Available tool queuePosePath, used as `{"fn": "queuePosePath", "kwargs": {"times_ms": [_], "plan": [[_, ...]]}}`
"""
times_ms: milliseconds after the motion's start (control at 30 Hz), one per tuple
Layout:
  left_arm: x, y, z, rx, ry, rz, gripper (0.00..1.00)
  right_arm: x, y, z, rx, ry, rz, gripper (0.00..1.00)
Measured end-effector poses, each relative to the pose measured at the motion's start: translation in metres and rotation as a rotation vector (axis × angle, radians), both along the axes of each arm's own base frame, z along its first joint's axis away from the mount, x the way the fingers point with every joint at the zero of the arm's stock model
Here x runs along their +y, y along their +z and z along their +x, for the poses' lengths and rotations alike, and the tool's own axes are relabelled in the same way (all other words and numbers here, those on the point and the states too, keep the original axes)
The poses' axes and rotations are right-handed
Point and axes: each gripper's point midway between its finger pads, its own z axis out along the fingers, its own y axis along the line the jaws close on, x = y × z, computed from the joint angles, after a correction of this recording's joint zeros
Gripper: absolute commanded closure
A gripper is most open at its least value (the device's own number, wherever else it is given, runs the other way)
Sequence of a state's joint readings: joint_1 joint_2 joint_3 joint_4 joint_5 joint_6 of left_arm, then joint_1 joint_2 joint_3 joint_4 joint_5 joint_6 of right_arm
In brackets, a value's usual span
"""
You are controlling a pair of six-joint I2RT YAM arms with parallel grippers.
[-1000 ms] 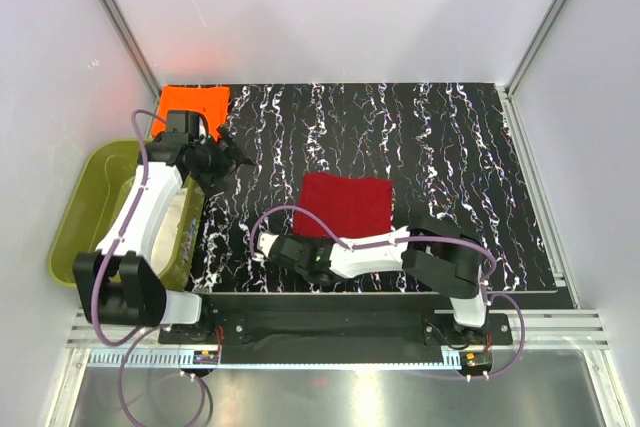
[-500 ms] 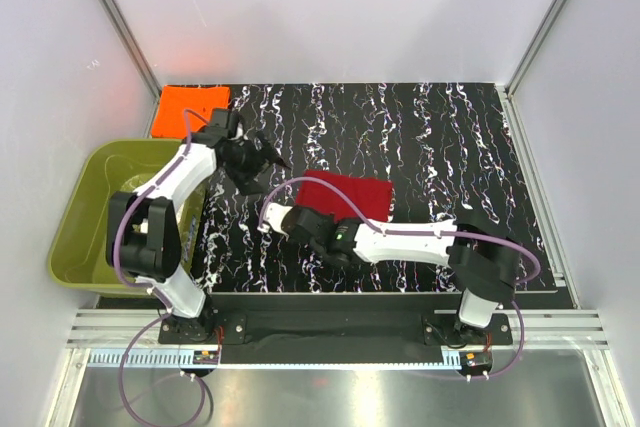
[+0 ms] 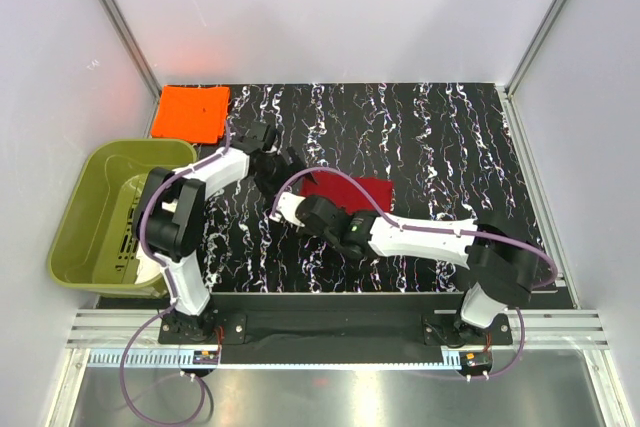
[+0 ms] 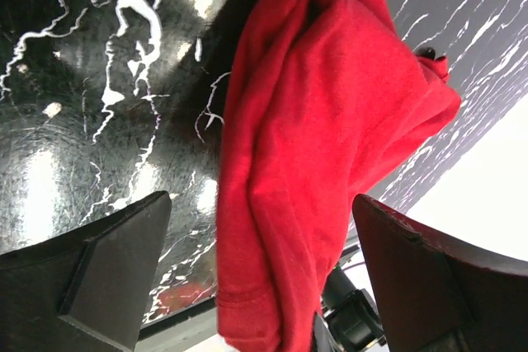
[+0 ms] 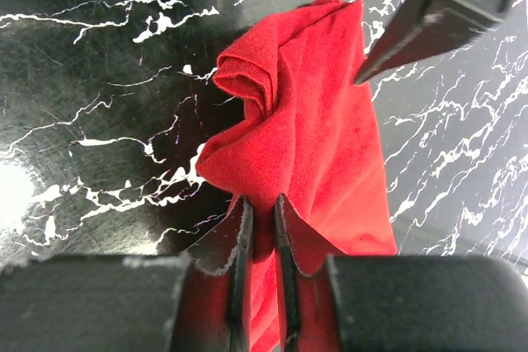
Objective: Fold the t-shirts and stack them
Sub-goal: Neatly place the folded tshirt to the corner
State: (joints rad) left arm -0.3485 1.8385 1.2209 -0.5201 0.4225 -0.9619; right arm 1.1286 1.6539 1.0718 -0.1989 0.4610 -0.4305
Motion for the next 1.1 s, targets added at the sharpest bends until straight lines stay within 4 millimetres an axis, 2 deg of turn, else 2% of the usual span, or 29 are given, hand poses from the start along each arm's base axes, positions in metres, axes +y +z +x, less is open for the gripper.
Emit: {"fn": "queuePosePath", "kwargs": {"times_ms": [167,300,367,567,700,733,833,867,900,933,967,1000,1067,1100], "plan": [[-0.001,-0.011,-0.001,0.025,0.035,-0.009,0.01,-0.001,0.006,0.001,-0.005,-0.003,0.016,1.0],[-0.01,-0.027,0.0,0.053,0.04,-0.013,0.01,-0.002,0.012,0.001,-0.011,-0.004,0.029,1.0],[-0.017,-0.026,-0.001,0.063,0.039,-0.04,0.01,-0.003,0.013,0.002,-0.012,-0.005,0.032,1.0],[-0.035,-0.026,0.014,0.044,0.046,-0.117,0.12,-0.004,0.013,0.003,-0.005,-0.013,0.041,1.0],[-0.043,-0.027,0.023,0.023,0.039,-0.162,0.25,-0.005,0.018,0.004,-0.006,-0.023,0.059,1.0],[-0.044,-0.028,0.024,0.017,0.038,-0.167,0.37,-0.005,0.02,0.004,-0.007,-0.027,0.067,1.0],[-0.046,-0.037,0.028,0.01,0.032,-0.171,0.64,-0.006,0.028,0.005,-0.011,-0.038,0.095,0.97],[-0.047,-0.04,0.029,0.008,0.026,-0.176,0.87,-0.006,0.031,0.005,-0.012,-0.042,0.106,0.89],[-0.047,-0.042,0.03,0.007,0.022,-0.177,0.99,-0.006,0.033,0.005,-0.013,-0.046,0.117,0.86],[-0.047,-0.045,0.03,0.007,0.01,-0.175,1.0,-0.007,0.035,0.005,-0.012,-0.051,0.126,0.81],[-0.048,-0.043,0.032,-0.005,-0.006,-0.173,1.0,-0.008,0.036,0.004,-0.008,-0.059,0.136,0.64],[-0.047,-0.042,0.036,-0.025,-0.017,-0.153,1.0,-0.009,0.036,0.005,-0.003,-0.07,0.146,0.51],[-0.044,-0.042,0.043,-0.064,-0.037,-0.106,1.0,-0.012,0.037,0.003,0.008,-0.095,0.168,0.34],[-0.04,-0.043,0.046,-0.084,-0.047,-0.073,1.0,-0.015,0.039,0.001,0.013,-0.106,0.183,0.18]]}}
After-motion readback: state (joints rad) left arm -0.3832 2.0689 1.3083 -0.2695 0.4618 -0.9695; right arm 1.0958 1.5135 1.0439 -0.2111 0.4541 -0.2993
